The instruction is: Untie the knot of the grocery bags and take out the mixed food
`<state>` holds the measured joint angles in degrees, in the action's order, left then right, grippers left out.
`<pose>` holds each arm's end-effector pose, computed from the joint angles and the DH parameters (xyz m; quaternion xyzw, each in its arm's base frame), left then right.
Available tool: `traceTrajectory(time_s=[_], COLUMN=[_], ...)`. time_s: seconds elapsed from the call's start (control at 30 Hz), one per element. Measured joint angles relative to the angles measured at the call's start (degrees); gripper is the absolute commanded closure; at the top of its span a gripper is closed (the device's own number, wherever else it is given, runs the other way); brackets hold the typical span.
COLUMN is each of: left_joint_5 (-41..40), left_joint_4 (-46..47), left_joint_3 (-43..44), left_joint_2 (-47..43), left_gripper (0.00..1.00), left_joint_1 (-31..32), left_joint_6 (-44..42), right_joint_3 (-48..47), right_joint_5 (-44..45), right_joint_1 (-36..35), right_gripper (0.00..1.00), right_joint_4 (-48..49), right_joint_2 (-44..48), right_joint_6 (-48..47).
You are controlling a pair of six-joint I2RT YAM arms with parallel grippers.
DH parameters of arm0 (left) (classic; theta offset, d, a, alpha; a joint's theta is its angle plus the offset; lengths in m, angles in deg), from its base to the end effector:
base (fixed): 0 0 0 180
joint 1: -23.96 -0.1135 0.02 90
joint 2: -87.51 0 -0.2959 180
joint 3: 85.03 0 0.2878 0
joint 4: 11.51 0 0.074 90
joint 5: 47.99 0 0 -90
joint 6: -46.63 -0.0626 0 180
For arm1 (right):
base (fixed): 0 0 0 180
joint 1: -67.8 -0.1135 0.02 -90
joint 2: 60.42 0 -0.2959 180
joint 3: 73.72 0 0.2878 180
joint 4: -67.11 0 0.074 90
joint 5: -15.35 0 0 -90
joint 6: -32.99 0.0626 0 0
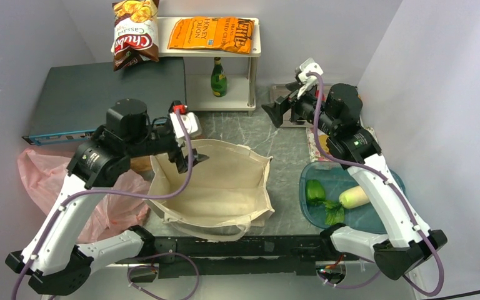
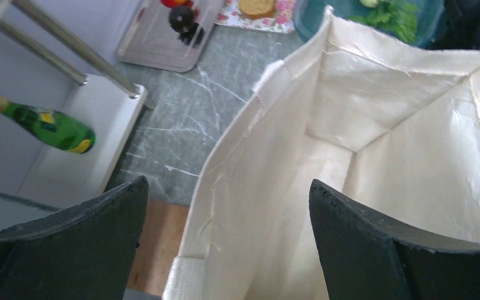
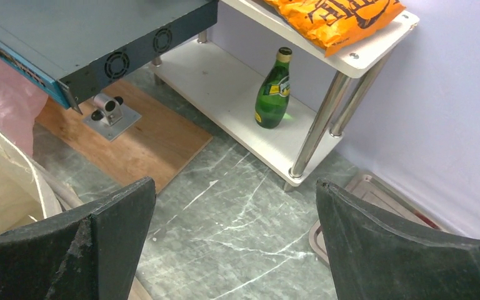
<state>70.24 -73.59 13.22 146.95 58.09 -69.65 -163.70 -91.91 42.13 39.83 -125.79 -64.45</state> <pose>0.1593 -0.1437 0.4977 0.5234 0.6325 -0.2397 0.5182 0.2551 0.1432 0.4961 -0.3031 0.6560 0.2153 0.6568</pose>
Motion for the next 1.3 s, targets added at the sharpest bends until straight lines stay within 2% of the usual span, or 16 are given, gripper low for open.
traceTrajectory(time_s=[0.2,0.3,0.43,0.5,0.63,0.7,0.8,0.9,1.13,1.3], left_joint_5=[-0.11,0.68,3.54,4.52,2.86,0.31,-2.67,-5.42,-10.62,-12.24], left_joint_4=[-0.02,-0.02,-1.25,-1.25,-2.49,-4.85,-11.76,-15.5,-18.45,-18.16], left_joint_3=[7.56,11.69,19.91,21.84,23.28,25.05,32.81,36.5,27.56,26.53], left_joint_2=[1.33,3.06,8.48,10.64,12.87,13.97,17.86,20.22,17.49,17.18], left_gripper=[0.01,0.01,0.01,0.01,0.01,0.01,0.01,0.01,0.01,0.01], left_joint_1=[-7.02,-14.45,-28.0,-34.8,-43.76,-45.97,-48.7,-50.07,-50.34,-50.34], left_joint_6=[3.37,5.46,9.29,11.32,13.27,12.96,11.91,11.37,11.56,12.22], right_joint_3=[-1.38,-1.51,-1.51,-1.53,-3.34,-4.55,-5.57,-6.45,-6.62,-7.85], right_joint_5=[3.67,5.44,7.98,8.81,7.37,5.7,2.56,0.44,-4.31,-5.27], right_joint_1=[0.5,1.55,4.48,7.72,18.14,23.32,30.82,33.73,33.66,33.46], right_gripper=[0.0,0.0,0.0,0.0,0.0,0.0,0.0,0.0,0.0,0.0], right_joint_4=[-1.53,-1.66,-1.88,-1.9,-3.1,-3.32,-4.2,-6.25,-11.72,-14.08], right_joint_2=[1.64,2.8,3.78,3.91,2.47,1.2,-0.9,-3.32,-7.32,-8.76], right_joint_6=[1.79,2.99,5.35,7.23,11.67,13.2,14.19,13.99,13.44,12.37])
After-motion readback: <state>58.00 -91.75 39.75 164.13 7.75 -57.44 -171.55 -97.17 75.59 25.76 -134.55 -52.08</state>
